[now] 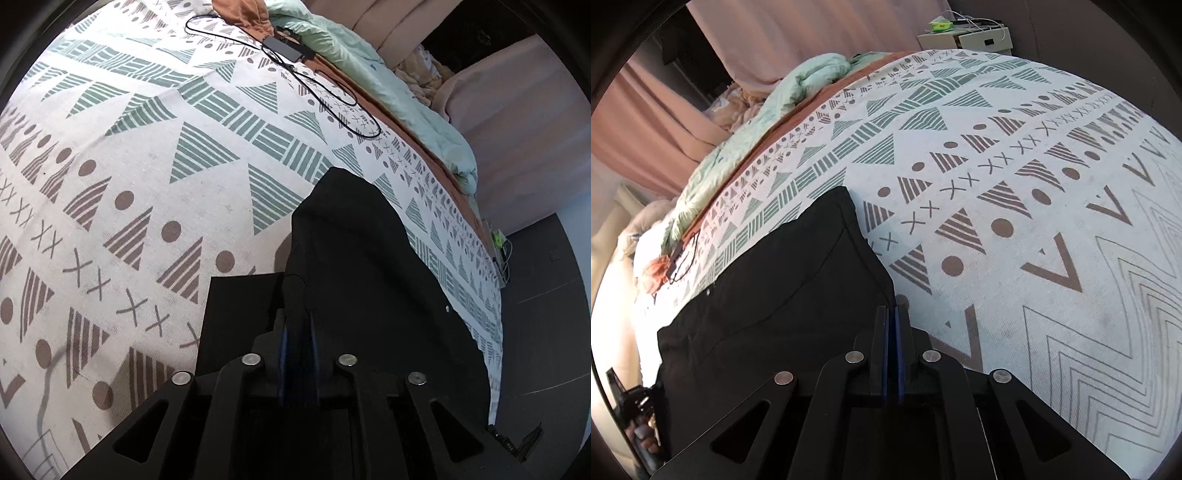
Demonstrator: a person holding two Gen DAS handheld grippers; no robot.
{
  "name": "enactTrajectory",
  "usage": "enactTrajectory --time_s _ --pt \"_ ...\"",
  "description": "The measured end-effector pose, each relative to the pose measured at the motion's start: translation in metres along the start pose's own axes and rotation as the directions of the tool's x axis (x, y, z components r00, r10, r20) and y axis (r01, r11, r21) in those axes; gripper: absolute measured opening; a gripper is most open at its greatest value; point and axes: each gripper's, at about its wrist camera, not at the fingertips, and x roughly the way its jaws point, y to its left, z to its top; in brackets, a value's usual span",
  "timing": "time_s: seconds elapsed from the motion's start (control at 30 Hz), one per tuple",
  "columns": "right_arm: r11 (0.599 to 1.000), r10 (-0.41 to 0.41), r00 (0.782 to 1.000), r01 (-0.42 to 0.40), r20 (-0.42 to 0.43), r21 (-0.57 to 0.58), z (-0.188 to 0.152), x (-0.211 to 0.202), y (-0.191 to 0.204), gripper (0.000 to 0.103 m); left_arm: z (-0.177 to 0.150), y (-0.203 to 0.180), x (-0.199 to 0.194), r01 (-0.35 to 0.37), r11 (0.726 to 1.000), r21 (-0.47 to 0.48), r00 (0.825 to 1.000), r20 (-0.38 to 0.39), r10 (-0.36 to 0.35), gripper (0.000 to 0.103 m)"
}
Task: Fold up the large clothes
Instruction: 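Open both tools above the folded jacket, then lower both open tools onto the black jacket's edge and close them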
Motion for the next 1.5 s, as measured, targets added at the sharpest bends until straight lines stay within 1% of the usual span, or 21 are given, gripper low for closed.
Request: enactTrajectory --time_s 0.03,0.07,0.1,0.13,0.17,0.23,0.43,0.57,0.7,0.8,0.87,0.93,1.0,1.1,1.17,1.2,1.37,1.4,1.43,1.47,1.5 --pt "1.0 0.004 1.0 -0.004 0.003 -0.005 -0.001 -0.006 0.002 0.021 -0.003 0.001 -0.006 0.006 1.0 0.004 1.0 0.007 -0.006 0.041" --pt "1.0 0.003 1.0 -0.003 0.012 -0.008 -0.003 -0.013 0.004 0.046 -0.007 0.002 -0.016 0.013 1.0 0.008 1.0 0.027 -0.013 0.051" --pt "1.0 -0.002 1.0 0.003 0.027 -0.014 -0.005 -0.02 0.006 0.062 -0.011 0.003 -0.026 0.015 1.0 0.011 0.999 0.052 -0.016 0.063" --pt "0.999 -0.008 0.999 0.009 0.047 -0.031 -0.008 -0.028 0.01 0.063 -0.016 0.005 -0.037 0.019 1.0 0.012 0.997 0.08 -0.02 0.066" --pt "0.999 -0.008 0.999 0.011 0.053 -0.049 -0.01 -0.035 0.014 0.063 -0.019 0.007 -0.045 0.027 1.0 0.013 0.995 0.094 -0.028 0.066" --pt "0.998 0.002 0.999 0.001 0.049 -0.059 -0.015 -0.044 0.019 0.063 -0.028 0.014 -0.059 0.042 0.999 0.006 0.994 0.096 -0.043 0.066" --pt "0.994 0.03 0.999 -0.028 0.023 -0.104 -0.04 -0.063 0.039 0.063 -0.06 0.045 -0.097 0.048 0.999 -0.026 0.991 0.123 -0.044 0.066" --pt "0.99 0.043 0.999 -0.042 0.004 -0.135 -0.059 -0.066 0.053 0.063 -0.083 0.059 -0.108 0.062 0.997 -0.039 0.991 0.12 -0.057 0.066" --pt "0.984 0.066 0.997 -0.07 -0.03 -0.165 -0.083 -0.064 0.072 0.063 -0.104 0.065 -0.104 0.071 0.997 -0.029 0.993 0.097 -0.068 0.062" --pt "0.979 0.079 0.995 -0.088 -0.058 -0.185 -0.097 -0.061 0.085 0.063 -0.115 0.068 -0.097 0.067 0.997 -0.03 0.995 0.077 -0.065 0.055" --pt "0.975 0.084 0.993 -0.098 -0.079 -0.201 -0.108 -0.059 0.093 0.063 -0.122 0.071 -0.092 0.058 0.998 -0.027 0.996 0.065 -0.056 0.044" --pt "0.969 0.086 0.991 -0.107 -0.1 -0.221 -0.119 -0.058 0.101 0.063 -0.127 0.073 -0.084 0.038 0.999 -0.021 0.999 0.039 -0.038 0.019" --pt "0.963 0.085 0.989 -0.112 -0.12 -0.244 -0.13 -0.057 0.108 0.063 -0.132 0.079 -0.081 0.033 0.999 -0.03 0.999 0.035 -0.032 0.01" --pt "0.952 0.085 0.985 -0.125 -0.153 -0.28 -0.145 -0.055 0.12 0.063 -0.141 0.09 -0.083 0.03 0.998 -0.047 0.999 0.041 -0.028 0.005" --pt "0.943 0.086 0.981 -0.137 -0.175 -0.304 -0.155 -0.054 0.129 0.063 -0.146 0.093 -0.083 0.009 0.999 -0.042 0.999 0.038 -0.007 0.005" --pt "0.939 0.087 0.979 -0.142 -0.183 -0.314 -0.158 -0.053 0.133 0.063 -0.148 0.095 -0.083 0.012 0.999 -0.051 0.999 0.036 -0.01 0.005" --pt "0.915 0.101 0.967 -0.182 -0.233 -0.36 -0.177 -0.05 0.153 0.063 -0.15 0.109 -0.092 0.069 0.987 -0.144 0.997 0.029 -0.066 0.014" --pt "0.908 0.103 0.965 -0.191 -0.242 -0.373 -0.181 -0.05 0.158 0.063 -0.152 0.11 -0.094 0.076 0.986 -0.152 0.997 0.026 -0.073 0.021" --pt "0.901 0.106 0.963 -0.199 -0.249 -0.386 -0.186 -0.051 0.163 0.063 -0.154 0.111 -0.098 0.078 0.985 -0.155 0.997 0.023 -0.075 0.034" --pt "0.894 0.108 0.961 -0.205 -0.253 -0.399 -0.19 -0.052 0.167 0.063 -0.157 0.112 -0.1 0.083 0.984 -0.159 0.996 0.022 -0.081 0.041" --pt "0.889 0.108 0.961 -0.209 -0.255 -0.408 -0.193 -0.053 0.17 0.063 -0.16 0.113 -0.104 0.097 0.982 -0.165 0.995 0.025 -0.094 0.051"
